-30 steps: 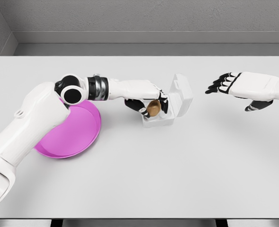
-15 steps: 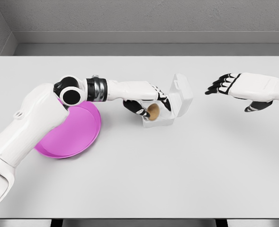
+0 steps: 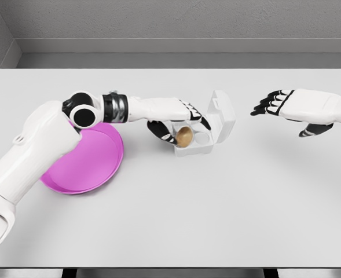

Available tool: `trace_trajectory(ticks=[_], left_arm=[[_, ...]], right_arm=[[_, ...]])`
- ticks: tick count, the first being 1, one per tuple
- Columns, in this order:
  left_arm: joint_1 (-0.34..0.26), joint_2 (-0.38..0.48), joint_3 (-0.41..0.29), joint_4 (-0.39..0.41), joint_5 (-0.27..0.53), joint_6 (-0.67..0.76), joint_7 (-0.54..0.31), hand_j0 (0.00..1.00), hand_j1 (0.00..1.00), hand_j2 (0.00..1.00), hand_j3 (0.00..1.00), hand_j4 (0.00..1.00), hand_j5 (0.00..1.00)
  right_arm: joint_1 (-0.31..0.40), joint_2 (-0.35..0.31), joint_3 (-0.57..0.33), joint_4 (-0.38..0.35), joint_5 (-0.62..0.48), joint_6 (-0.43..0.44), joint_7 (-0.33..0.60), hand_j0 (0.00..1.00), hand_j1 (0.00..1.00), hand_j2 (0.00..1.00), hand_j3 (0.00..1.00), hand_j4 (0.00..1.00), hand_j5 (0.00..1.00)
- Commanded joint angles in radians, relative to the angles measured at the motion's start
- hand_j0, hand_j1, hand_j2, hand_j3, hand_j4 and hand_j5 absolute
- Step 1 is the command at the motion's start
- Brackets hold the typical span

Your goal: Pack egg into the box and close the box lid

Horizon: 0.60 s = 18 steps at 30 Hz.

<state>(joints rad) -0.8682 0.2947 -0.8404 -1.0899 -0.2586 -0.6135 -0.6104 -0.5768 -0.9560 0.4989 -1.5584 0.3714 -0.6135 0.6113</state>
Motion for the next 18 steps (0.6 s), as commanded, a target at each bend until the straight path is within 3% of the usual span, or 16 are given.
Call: trace_trajectory(ticks=[1,5,10,12,14,18], left_arm=[[0.000,0.032,0.001,-0.005,0.038,0.003,0.001,0.95,0.95,0.95,0.95,0.95,0.95],[-0.003,0.124,0.003,-0.013,0.127,0.003,0.001,1.00,1.00,1.00,1.00,1.00,1.00],[-0.003,0.317,0.087,-0.002,0.199,0.003,0.003,1.00,1.00,1.00,1.00,1.00,1.00],[-0.003,0.322,0.089,0.005,0.206,0.003,0.003,1.00,1.00,1.00,1.00,1.00,1.00],[-0.008,0.317,0.109,0.087,0.208,0.003,0.003,1.00,1.00,1.00,1.00,1.00,1.00],[-0.005,0.322,0.112,0.087,0.208,0.003,0.003,1.00,1.00,1.00,1.00,1.00,1.00]], right_arm=[[0.000,-0.001,0.000,-0.002,-0.005,0.003,0.000,1.00,1.00,1.00,1.00,1.00,1.00],[0.000,-0.001,0.000,-0.003,-0.005,0.003,0.000,1.00,1.00,1.00,1.00,1.00,1.00],[0.000,-0.001,0.001,-0.011,-0.005,0.003,0.000,1.00,1.00,1.00,1.00,1.00,1.00],[-0.003,0.002,0.006,-0.011,-0.005,0.003,0.000,1.00,1.00,1.00,1.00,1.00,1.00],[-0.005,0.003,0.017,-0.012,-0.005,0.003,0.000,1.00,1.00,1.00,1.00,1.00,1.00],[-0.005,0.010,0.018,-0.011,0.000,0.003,0.000,1.00,1.00,1.00,1.00,1.00,1.00]])
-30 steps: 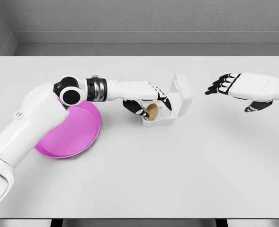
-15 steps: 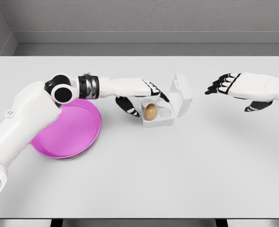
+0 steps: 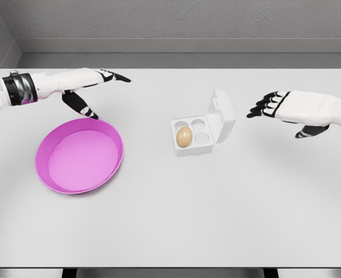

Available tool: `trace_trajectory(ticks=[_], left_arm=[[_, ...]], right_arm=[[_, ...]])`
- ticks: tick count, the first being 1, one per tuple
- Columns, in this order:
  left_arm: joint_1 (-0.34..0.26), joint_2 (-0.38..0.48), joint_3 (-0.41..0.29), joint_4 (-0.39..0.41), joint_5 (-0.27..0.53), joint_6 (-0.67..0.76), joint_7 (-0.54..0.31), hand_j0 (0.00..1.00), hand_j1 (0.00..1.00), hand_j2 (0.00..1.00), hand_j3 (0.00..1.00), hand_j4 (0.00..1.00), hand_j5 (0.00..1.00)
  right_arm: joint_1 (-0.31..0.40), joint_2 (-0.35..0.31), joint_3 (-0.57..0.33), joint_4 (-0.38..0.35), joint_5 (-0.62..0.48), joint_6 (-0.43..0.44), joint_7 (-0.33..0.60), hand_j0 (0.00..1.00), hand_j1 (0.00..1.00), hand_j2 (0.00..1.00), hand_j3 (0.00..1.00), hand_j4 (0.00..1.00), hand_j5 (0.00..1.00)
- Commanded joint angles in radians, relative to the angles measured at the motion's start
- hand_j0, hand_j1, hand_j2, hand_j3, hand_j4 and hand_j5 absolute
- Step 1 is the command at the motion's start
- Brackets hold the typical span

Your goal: Pack egg into the box and close the box lid

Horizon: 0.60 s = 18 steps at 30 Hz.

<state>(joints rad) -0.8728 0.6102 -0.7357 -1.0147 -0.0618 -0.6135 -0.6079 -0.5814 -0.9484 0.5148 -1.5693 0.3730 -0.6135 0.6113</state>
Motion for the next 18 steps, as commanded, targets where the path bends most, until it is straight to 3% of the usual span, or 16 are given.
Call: trace_trajectory(ticks=[1,18], left_arm=[[0.000,0.006,0.007,0.013,0.011,0.003,0.000,1.00,1.00,1.00,1.00,1.00,1.00],[-0.002,0.010,0.009,0.018,0.013,0.003,0.000,1.00,1.00,1.00,1.00,1.00,1.00]], right_arm=[[0.000,0.002,0.002,0.002,0.000,0.003,0.000,1.00,1.00,1.00,1.00,1.00,1.00],[-0.037,0.056,0.045,0.066,0.099,0.003,0.000,1.00,1.00,1.00,1.00,1.00,1.00]])
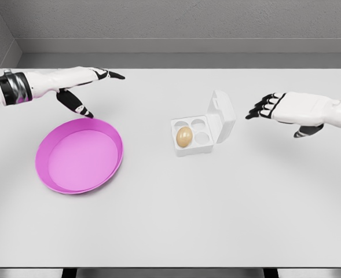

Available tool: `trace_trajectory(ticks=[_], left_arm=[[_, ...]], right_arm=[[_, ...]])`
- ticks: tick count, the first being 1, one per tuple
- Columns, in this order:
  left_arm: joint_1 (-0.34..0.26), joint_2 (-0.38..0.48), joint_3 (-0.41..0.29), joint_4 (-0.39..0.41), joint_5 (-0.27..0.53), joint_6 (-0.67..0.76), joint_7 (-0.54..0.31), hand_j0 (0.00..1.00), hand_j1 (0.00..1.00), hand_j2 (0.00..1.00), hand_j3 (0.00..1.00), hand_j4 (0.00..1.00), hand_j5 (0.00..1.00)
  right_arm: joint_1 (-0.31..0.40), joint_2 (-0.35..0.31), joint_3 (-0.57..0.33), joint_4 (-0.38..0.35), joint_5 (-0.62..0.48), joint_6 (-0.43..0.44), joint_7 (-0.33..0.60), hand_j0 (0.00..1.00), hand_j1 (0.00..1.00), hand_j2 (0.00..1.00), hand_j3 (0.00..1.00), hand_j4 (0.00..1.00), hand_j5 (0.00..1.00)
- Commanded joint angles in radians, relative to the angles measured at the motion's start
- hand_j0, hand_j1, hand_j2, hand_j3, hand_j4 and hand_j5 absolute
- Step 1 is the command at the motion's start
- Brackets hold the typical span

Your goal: Pack egg into the box and close the box lid

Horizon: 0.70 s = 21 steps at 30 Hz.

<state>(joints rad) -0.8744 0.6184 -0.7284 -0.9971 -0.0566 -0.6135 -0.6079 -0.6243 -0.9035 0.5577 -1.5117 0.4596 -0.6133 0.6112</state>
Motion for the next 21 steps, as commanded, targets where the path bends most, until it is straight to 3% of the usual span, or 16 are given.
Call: trace_trajectory(ticks=[1,4,8,10,13,18,21], left_arm=[[0.000,0.001,0.001,0.000,0.008,0.003,0.000,1.00,1.00,1.00,1.00,1.00,1.00],[0.002,0.003,0.001,-0.001,0.008,0.003,0.000,1.00,1.00,1.00,1.00,1.00,1.00],[0.005,0.010,0.003,0.000,0.012,0.003,0.002,1.00,1.00,1.00,1.00,1.00,1.00],[0.011,0.049,0.003,0.011,0.055,0.003,0.002,1.00,1.00,1.00,1.00,1.00,1.00],[0.011,0.055,0.026,0.117,0.100,0.003,0.002,1.00,1.00,1.00,1.00,1.00,1.00],[0.018,0.090,0.046,0.264,0.101,0.003,0.002,1.00,1.00,1.00,1.00,1.00,1.00],[0.020,0.089,0.046,0.302,0.103,0.003,0.002,1.00,1.00,1.00,1.00,1.00,1.00]], right_arm=[[-0.002,0.021,0.002,0.019,0.017,0.002,0.000,1.00,1.00,1.00,1.00,1.00,1.00],[-0.049,0.057,0.054,0.082,0.025,0.002,0.000,1.00,1.00,1.00,1.00,1.00,1.00],[-0.052,0.071,0.056,0.094,0.031,0.002,0.000,1.00,1.00,1.00,1.00,1.00,1.00],[-0.052,0.069,0.056,0.090,0.031,0.002,0.000,1.00,1.00,1.00,1.00,1.00,1.00],[-0.057,0.069,0.064,0.073,0.031,0.002,0.000,1.00,1.00,1.00,1.00,1.00,1.00],[-0.060,0.068,0.080,0.041,0.030,0.002,0.000,1.00,1.00,1.00,1.00,1.00,1.00],[-0.063,0.068,0.082,0.027,0.028,0.002,0.000,1.00,1.00,1.00,1.00,1.00,1.00]])
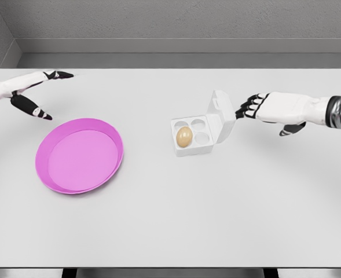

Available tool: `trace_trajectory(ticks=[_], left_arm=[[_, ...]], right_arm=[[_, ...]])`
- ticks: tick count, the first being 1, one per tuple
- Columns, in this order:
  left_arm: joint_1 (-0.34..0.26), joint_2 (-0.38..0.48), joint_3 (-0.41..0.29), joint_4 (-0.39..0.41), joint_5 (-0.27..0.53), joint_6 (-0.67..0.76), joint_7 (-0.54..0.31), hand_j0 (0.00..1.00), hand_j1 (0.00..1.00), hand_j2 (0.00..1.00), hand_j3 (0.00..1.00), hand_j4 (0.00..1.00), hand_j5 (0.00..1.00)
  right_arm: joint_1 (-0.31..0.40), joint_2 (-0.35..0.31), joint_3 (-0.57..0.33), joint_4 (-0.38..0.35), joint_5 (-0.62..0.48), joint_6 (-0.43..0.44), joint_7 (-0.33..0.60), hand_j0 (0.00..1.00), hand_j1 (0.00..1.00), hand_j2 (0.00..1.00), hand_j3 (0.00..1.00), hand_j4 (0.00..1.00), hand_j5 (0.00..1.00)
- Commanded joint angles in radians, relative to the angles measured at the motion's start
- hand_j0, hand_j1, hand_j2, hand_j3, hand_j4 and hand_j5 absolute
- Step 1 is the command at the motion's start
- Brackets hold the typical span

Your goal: Pack egg into the box and close the box lid

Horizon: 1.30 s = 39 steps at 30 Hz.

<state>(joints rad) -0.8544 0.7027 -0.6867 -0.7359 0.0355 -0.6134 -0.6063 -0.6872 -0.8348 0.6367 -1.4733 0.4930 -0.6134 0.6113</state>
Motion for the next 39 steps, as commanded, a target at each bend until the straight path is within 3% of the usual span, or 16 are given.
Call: trace_trajectory(ticks=[1,11,28,32,35,37,39], left_arm=[[0.000,0.004,0.004,0.049,0.010,0.003,0.000,1.00,1.00,1.00,1.00,1.00,1.00],[0.005,0.004,0.004,0.050,0.012,0.003,0.000,1.00,1.00,1.00,1.00,1.00,1.00],[0.003,0.006,0.006,0.067,0.014,0.003,0.000,1.00,1.00,1.00,1.00,1.00,1.00],[0.003,0.004,0.009,0.062,0.014,0.003,0.000,1.00,1.00,1.00,1.00,1.00,1.00],[0.003,-0.012,0.036,0.053,0.012,0.003,0.000,1.00,1.00,1.00,1.00,1.00,1.00],[0.005,-0.012,0.038,0.056,0.012,0.003,0.000,1.00,1.00,1.00,1.00,1.00,1.00],[0.005,-0.012,0.039,0.062,0.012,0.003,0.000,1.00,1.00,1.00,1.00,1.00,1.00]], right_arm=[[0.000,-0.001,0.003,-0.013,-0.005,0.003,0.000,1.00,1.00,1.00,1.00,1.00,1.00],[-0.003,-0.003,0.003,-0.096,-0.016,0.003,0.000,1.00,1.00,1.00,1.00,1.00,1.00],[-0.015,0.075,0.024,-0.096,-0.013,0.003,0.000,1.00,1.00,1.00,1.00,1.00,1.00],[-0.032,0.072,0.012,-0.078,-0.011,0.003,0.000,1.00,1.00,1.00,1.00,1.00,1.00],[-0.028,0.068,-0.044,-0.038,-0.020,0.003,0.000,1.00,1.00,1.00,1.00,1.00,1.00],[-0.012,0.062,-0.054,0.031,-0.120,0.003,0.000,1.00,1.00,1.00,1.00,1.00,1.00],[-0.009,0.062,-0.052,0.037,-0.146,0.003,0.000,1.00,1.00,1.00,1.00,1.00,1.00]])
